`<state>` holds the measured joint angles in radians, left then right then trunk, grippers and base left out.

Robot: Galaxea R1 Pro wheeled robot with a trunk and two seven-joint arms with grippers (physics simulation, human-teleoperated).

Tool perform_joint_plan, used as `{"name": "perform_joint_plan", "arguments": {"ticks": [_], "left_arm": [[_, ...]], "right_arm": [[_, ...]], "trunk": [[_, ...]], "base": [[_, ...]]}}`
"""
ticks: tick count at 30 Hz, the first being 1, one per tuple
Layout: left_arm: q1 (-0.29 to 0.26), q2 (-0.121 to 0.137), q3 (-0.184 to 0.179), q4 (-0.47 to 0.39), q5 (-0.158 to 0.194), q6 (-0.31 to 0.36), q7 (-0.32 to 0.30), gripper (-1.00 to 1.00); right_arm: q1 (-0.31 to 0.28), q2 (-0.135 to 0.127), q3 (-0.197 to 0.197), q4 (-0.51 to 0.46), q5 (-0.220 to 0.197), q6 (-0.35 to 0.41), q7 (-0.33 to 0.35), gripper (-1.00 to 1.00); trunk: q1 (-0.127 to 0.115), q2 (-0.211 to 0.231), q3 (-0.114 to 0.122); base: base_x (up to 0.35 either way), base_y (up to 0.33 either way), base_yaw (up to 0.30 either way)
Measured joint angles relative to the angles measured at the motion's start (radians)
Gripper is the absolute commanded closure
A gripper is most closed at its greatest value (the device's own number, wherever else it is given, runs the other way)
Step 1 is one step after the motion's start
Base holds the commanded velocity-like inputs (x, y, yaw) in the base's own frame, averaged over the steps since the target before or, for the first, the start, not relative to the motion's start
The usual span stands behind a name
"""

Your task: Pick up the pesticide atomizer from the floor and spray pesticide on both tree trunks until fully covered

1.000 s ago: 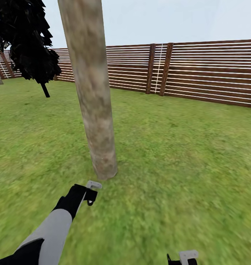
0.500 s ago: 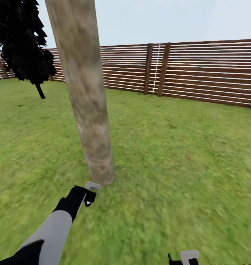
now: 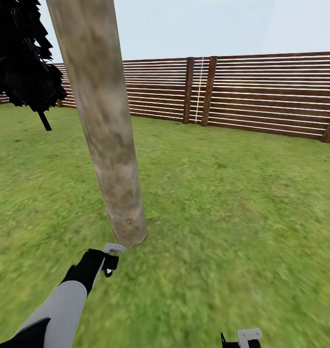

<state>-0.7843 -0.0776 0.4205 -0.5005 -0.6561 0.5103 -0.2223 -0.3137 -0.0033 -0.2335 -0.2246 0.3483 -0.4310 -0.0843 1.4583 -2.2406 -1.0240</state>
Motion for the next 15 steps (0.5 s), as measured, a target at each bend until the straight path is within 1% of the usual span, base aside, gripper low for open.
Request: {"name": "perform_joint_plan", "arguments": {"ticks": [2,3,5,6,8,11,15], "left_arm": [[0.001,-0.015,0.001,0.0,0.026,-0.046,0.003,1.0],[0.001,-0.016,0.001,0.001,0.031,-0.056,0.004,1.0],[0.027,-0.011,-0.001,-0.008,0.038,-0.073,0.006,1.0],[0.044,-0.011,-0.006,-0.015,0.038,-0.077,0.006,1.0],[0.06,-0.009,-0.009,-0.029,0.038,-0.079,0.004,1.0],[0.065,-0.008,-0.002,-0.04,0.04,-0.076,0.004,1.0],[0.065,-0.01,-0.006,-0.041,0.041,-0.071,0.005,1.0]], "right_arm": [[0.0,0.0,0.001,0.001,0.0,0.0,0.0,-1.0],[0.0,0.0,0.001,0.001,0.0,0.0,0.0,-1.0],[0.0,0.0,0.001,0.001,0.0,0.0,0.0,-1.0],[0.0,0.0,0.001,0.001,0.0,-0.001,0.0,-1.0],[0.0,0.0,0.0,0.0,0.0,-0.001,0.0,-1.0],[0.0,0.0,-0.002,-0.001,-0.001,-0.001,0.0,-1.0],[0.0,0.0,-0.001,-0.001,-0.001,-0.002,0.0,-1.0]], "trunk": [[0.0,0.0,0.0],[0.0,0.0,0.0],[0.0,0.0,0.0],[0.0,0.0,0.0],[0.0,0.0,0.0],[0.011,-0.021,-0.009],[0.027,-0.049,-0.022]], "base": [[0.0,0.0,0.0],[0.0,0.0,0.0],[0.0,0.0,0.0],[0.0,0.0,0.0],[0.0,0.0,0.0],[0.0,0.0,0.0],[0.0,0.0,0.0]]}}
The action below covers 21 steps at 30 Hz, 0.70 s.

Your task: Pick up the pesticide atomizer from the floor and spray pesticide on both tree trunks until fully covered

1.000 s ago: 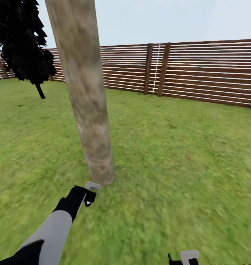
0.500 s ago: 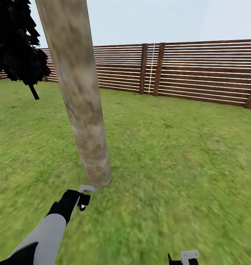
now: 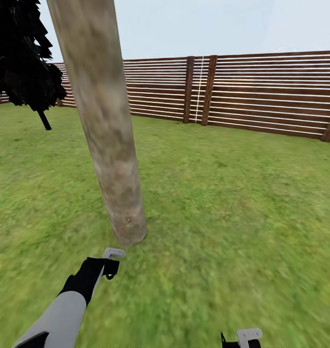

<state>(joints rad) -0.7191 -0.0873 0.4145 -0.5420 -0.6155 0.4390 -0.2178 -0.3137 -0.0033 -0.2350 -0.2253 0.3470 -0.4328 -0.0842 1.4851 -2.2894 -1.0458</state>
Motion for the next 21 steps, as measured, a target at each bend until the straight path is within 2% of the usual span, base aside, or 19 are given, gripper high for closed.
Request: {"name": "perform_joint_plan", "arguments": {"ticks": [8,13,19,21], "left_arm": [[-0.01,0.0,-0.004,-0.008,-0.004,0.003,0.003,1.0],[-0.015,-0.005,-0.003,-0.063,0.001,0.006,0.001,1.0],[-0.016,-0.011,-0.004,-0.074,0.005,0.0,-0.007,1.0],[-0.049,-0.024,-0.001,-0.073,0.008,0.002,-0.007,1.0]], "right_arm": [[0.0,0.0,0.0,0.0,0.0,-0.001,0.0,-1.0],[0.0,0.0,-0.001,0.0,0.0,0.0,0.0,-1.0],[0.0,0.0,0.002,0.0,0.003,0.0,0.001,-1.0],[0.0,0.0,0.002,0.0,0.003,0.0,0.001,-1.0]], "trunk": [[0.031,-0.056,-0.035],[0.05,-0.091,-0.057],[0.05,-0.091,-0.058],[0.05,-0.091,-0.058]], "base": [[0.0,0.0,0.0],[0.0,0.0,0.0],[0.0,0.0,0.0],[0.0,0.0,0.0]]}}
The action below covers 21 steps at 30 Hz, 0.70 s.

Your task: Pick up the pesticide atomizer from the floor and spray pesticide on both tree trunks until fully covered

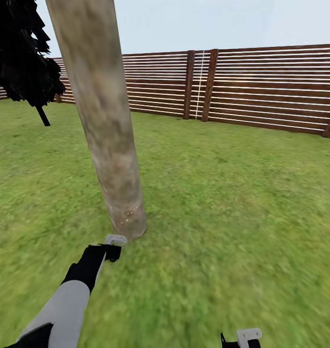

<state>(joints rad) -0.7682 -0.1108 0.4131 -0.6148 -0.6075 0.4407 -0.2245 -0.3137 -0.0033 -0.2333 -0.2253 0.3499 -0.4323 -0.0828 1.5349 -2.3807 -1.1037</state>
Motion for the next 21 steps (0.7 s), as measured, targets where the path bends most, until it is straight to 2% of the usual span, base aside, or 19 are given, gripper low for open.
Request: {"name": "perform_joint_plan", "arguments": {"ticks": [3,4,5,6,7,8,10,11,12,13,14,15,17,19,21], "left_arm": [[-0.044,0.006,0.004,0.0,0.0,0.005,-0.001,1.0],[-0.048,0.023,0.006,-0.01,-0.004,0.005,-0.002,1.0],[-0.043,0.052,0.007,-0.028,-0.004,0.005,-0.002,1.0],[-0.041,0.066,0.006,-0.035,-0.001,0.006,-0.003,1.0],[-0.04,0.069,0.004,-0.038,0.002,0.006,-0.003,1.0],[-0.04,0.066,0.002,-0.04,0.004,0.007,-0.004,1.0],[-0.049,-0.005,-0.003,-0.043,0.01,0.009,-0.003,1.0],[-0.054,-0.027,-0.006,-0.045,0.007,0.01,-0.003,1.0],[-0.062,-0.035,-0.01,-0.047,0.003,0.011,-0.003,1.0],[-0.081,-0.035,-0.018,-0.045,0.005,0.024,-0.004,1.0],[-0.098,0.005,-0.017,-0.061,0.009,0.069,-0.007,1.0],[-0.1,0.051,-0.015,-0.074,-0.008,0.075,-0.015,1.0],[-0.096,0.077,-0.015,-0.085,0.0,0.082,-0.058,1.0],[-0.092,0.071,-0.02,-0.089,0.006,0.085,-0.085,1.0],[-0.1,0.028,-0.023,-0.09,0.011,0.087,-0.09,1.0]], "right_arm": [[0.0,0.0,0.0,0.0,0.0,0.0,-0.001,-1.0],[0.0,0.0,0.0,0.0,0.001,0.0,-0.001,-1.0],[0.0,0.0,0.0,0.0,0.001,0.0,-0.001,-1.0],[0.0,0.0,0.0,0.0,0.0,0.0,-0.001,-1.0],[0.0,0.0,0.0,0.0,0.001,0.0,-0.001,-1.0],[0.0,0.0,0.0,0.0,0.001,0.0,-0.001,-1.0],[0.0,0.0,-0.001,0.0,0.001,0.0,-0.002,-1.0],[0.0,0.0,-0.001,0.0,0.001,0.0,-0.002,-1.0],[0.0,0.0,-0.001,0.0,0.001,0.0,-0.002,-1.0],[0.0,0.0,-0.001,0.0,0.001,0.0,-0.002,-1.0],[0.0,0.0,-0.002,0.0,0.001,0.0,-0.001,-1.0],[0.0,0.0,-0.001,0.0,0.002,0.0,-0.002,-1.0],[0.0,0.0,0.0,0.0,0.002,0.0,-0.001,-1.0],[0.0,0.0,0.002,0.001,0.002,0.0,-0.001,-1.0],[0.0,0.0,0.003,0.001,0.001,0.0,0.0,-1.0]], "trunk": [[0.0,0.0,0.0],[0.0,0.0,0.0],[0.0,0.0,0.0],[0.0,0.0,0.0],[0.0,0.0,0.0],[0.0,0.0,0.0],[0.0,0.0,0.0],[0.0,0.0,0.0],[0.0,0.0,0.0],[0.0,0.0,0.0],[0.0,0.0,0.0],[0.0,0.0,0.0],[0.0,0.0,0.0],[0.0,0.0,0.0],[0.0,0.0,0.0]], "base": [[0.0,0.0,0.0],[0.0,0.0,0.0],[0.0,0.0,0.0],[0.0,0.0,0.0],[0.0,0.0,0.0],[0.0,0.0,0.0],[0.0,0.0,0.0],[0.0,0.0,0.0],[0.0,0.0,0.0],[0.0,0.0,0.0],[0.0,0.0,0.0],[0.0,0.0,0.0],[0.0,0.0,0.0],[0.0,0.0,0.0],[0.0,0.0,0.0]]}}
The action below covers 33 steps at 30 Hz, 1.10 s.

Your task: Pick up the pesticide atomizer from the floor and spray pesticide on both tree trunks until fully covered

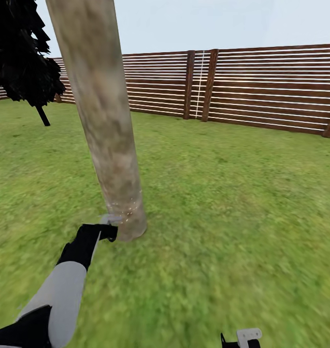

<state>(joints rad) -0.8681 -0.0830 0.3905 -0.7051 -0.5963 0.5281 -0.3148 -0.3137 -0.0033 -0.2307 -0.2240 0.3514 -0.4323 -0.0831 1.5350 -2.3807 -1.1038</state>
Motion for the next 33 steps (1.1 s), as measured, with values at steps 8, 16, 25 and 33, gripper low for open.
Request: {"name": "perform_joint_plan", "arguments": {"ticks": [8,16,25,33], "left_arm": [[-0.062,0.086,0.012,-0.037,-0.013,0.086,-0.041,1.0],[-0.087,0.023,-0.012,-0.139,-0.015,0.152,-0.092,1.0],[-0.08,0.015,-0.016,-0.189,-0.015,0.166,-0.093,1.0],[-0.076,0.024,-0.006,-0.192,-0.019,0.161,-0.091,1.0]], "right_arm": [[0.0,0.001,0.0,0.0,0.0,0.0,0.0,-1.0],[0.0,0.002,-0.001,0.0,0.0,0.0,0.001,-1.0],[0.0,0.001,-0.002,0.0,0.0,0.0,0.0,-1.0],[0.0,0.002,-0.002,0.0,0.0,0.0,0.0,-1.0]], "trunk": [[0.0,0.0,0.0],[0.0,0.0,0.0],[0.0,0.0,0.0],[0.0,0.0,0.0]], "base": [[0.0,0.0,0.08],[0.0,0.0,0.038],[0.036,-0.221,0.0],[0.111,-0.079,0.164]]}}
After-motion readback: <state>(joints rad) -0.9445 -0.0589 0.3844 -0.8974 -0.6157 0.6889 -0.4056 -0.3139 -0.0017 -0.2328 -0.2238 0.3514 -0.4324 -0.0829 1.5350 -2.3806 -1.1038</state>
